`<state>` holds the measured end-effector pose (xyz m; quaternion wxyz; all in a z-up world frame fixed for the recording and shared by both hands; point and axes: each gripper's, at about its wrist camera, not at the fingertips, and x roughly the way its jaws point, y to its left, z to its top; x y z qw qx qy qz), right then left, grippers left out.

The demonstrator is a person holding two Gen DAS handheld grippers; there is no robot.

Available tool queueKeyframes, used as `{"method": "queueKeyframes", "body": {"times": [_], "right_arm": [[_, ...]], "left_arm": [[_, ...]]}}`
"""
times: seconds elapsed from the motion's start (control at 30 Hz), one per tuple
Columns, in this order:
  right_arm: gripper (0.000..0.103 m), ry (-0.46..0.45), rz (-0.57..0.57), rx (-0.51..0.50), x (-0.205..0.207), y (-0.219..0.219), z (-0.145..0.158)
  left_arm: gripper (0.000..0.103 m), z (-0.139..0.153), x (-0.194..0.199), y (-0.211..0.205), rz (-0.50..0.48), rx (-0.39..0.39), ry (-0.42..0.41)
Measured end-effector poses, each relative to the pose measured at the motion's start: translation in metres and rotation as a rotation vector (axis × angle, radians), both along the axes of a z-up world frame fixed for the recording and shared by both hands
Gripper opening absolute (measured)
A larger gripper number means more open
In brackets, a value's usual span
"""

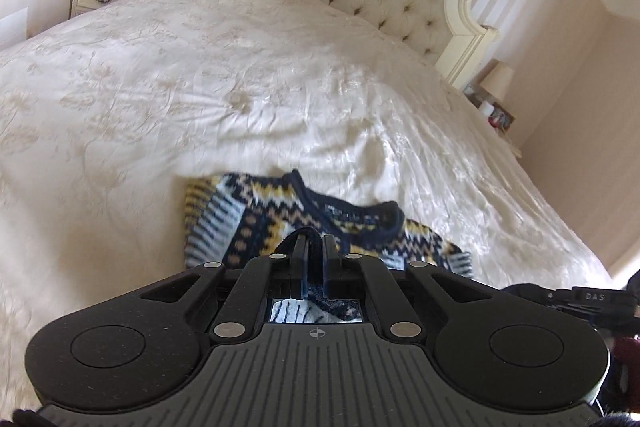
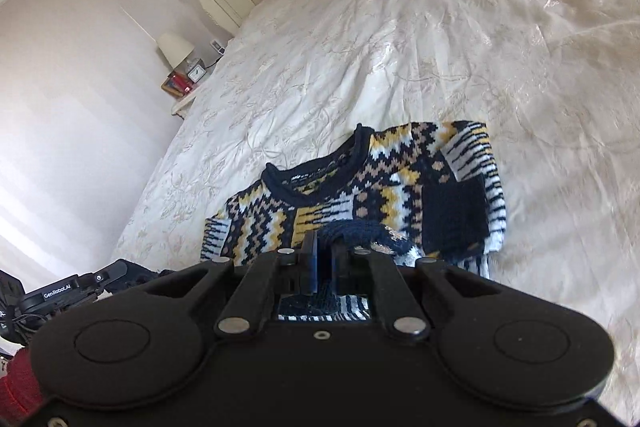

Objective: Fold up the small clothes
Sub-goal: 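Lift the hem with both grippers and carry it toward the collar, then lay the hem over the collar and open both grippers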

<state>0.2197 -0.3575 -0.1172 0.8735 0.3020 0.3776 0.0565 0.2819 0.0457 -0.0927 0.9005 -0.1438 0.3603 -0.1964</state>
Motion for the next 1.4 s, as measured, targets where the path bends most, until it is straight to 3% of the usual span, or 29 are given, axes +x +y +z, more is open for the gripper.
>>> {"method": "queueKeyframes", "body": {"times": [0.4, 0.7, 0.87, 0.9, 0.97, 1.03, 1.1, 1.23, 1.4], "right_arm": [[0.012, 0.108, -0.041, -0.041, 0.098, -0.018, -0.049], [0.013, 0.185, -0.042, -0.068, 0.14, -0.024, -0.086], [0.015, 0.206, -0.052, -0.064, 0.148, -0.026, -0.095], [0.016, 0.206, -0.055, -0.063, 0.148, -0.026, -0.094], [0.022, 0.198, -0.059, -0.068, 0.147, -0.025, -0.092], [0.06, 0.162, -0.076, -0.093, 0.142, -0.024, -0.086], [0.072, 0.116, -0.096, -0.102, 0.136, -0.026, -0.078], [0.072, 0.097, -0.074, -0.138, 0.127, -0.026, -0.064], [0.072, 0.093, 0.034, -0.202, 0.112, -0.002, -0.054]], "left_arm": [[0.006, -0.041, 0.096, -0.031, 0.003, 0.071, 0.057], [0.006, -0.075, 0.142, -0.043, 0.008, 0.158, 0.117], [0.012, -0.074, 0.16, -0.037, 0.1, 0.183, 0.127], [0.022, -0.071, 0.162, -0.036, 0.11, 0.187, 0.128], [0.029, -0.064, 0.162, -0.034, 0.111, 0.19, 0.112], [0.037, -0.056, 0.158, -0.034, 0.094, 0.208, 0.094], [0.04, -0.048, 0.152, -0.038, 0.066, 0.233, 0.08], [0.043, -0.04, 0.13, -0.047, 0.002, 0.262, 0.069], [0.045, -0.048, 0.092, -0.066, -0.095, 0.281, 0.114]]}}
